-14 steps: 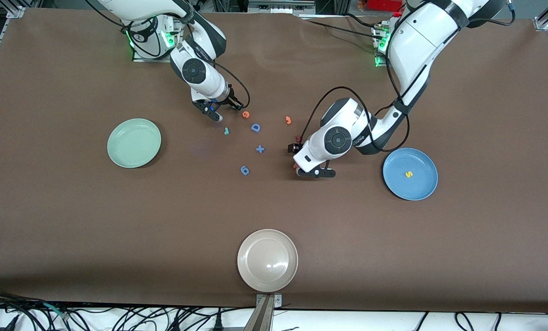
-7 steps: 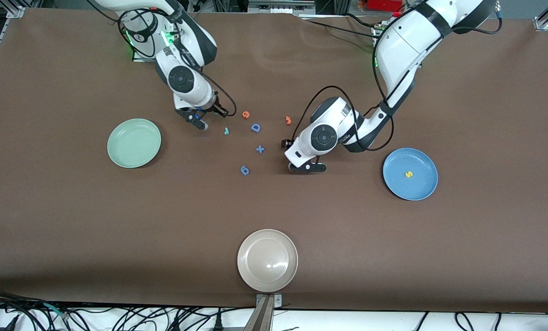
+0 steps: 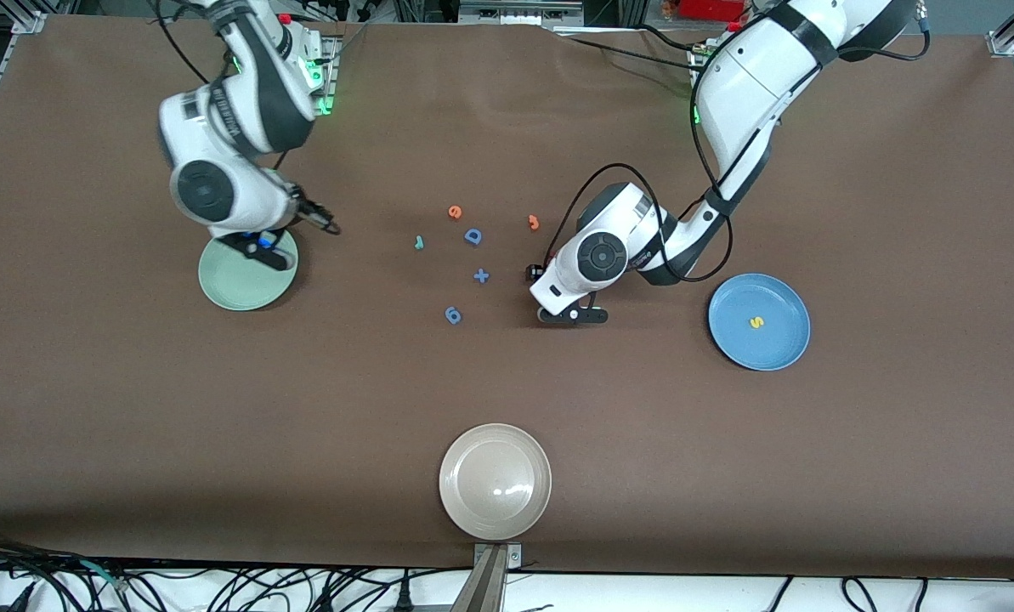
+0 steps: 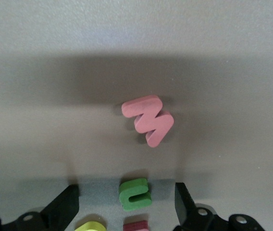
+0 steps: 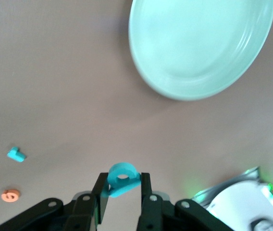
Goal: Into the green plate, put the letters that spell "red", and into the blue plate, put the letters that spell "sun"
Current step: 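Lower the teal a onto the green plate with the right gripper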
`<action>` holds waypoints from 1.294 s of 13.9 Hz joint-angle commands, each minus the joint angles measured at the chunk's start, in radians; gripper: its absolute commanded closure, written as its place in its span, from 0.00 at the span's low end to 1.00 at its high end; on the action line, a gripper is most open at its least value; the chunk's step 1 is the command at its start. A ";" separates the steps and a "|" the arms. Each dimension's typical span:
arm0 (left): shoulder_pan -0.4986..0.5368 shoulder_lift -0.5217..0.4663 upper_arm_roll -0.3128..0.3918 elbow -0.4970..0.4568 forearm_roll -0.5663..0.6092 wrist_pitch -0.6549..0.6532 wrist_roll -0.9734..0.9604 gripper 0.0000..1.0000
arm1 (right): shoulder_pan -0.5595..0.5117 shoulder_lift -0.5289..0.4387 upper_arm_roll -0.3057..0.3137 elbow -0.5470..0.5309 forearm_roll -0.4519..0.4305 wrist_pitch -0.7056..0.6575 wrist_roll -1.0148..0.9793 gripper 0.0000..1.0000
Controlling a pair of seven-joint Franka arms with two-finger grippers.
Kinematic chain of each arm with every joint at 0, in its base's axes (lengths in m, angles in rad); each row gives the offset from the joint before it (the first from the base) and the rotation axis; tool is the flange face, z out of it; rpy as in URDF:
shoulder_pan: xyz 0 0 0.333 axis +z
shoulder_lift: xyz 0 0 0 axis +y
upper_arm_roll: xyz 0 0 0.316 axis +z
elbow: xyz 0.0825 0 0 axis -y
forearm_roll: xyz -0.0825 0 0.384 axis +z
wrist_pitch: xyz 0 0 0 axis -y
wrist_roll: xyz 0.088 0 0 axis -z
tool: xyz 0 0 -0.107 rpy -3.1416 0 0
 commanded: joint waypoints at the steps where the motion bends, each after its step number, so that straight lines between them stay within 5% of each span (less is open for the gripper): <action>1: -0.005 -0.010 0.009 -0.002 0.026 0.003 -0.019 0.17 | 0.004 0.026 -0.127 0.006 0.010 0.009 -0.229 1.00; 5: -0.017 0.007 0.009 -0.006 0.026 0.003 -0.048 0.34 | 0.004 0.110 -0.241 -0.012 -0.006 0.155 -0.426 1.00; 11: -0.017 -0.001 0.009 -0.005 0.028 0.000 -0.091 0.94 | 0.004 0.219 -0.282 -0.118 -0.004 0.431 -0.497 1.00; 18: 0.012 -0.104 0.009 0.019 0.028 -0.139 -0.088 0.98 | 0.006 0.212 -0.282 -0.140 -0.004 0.420 -0.497 0.94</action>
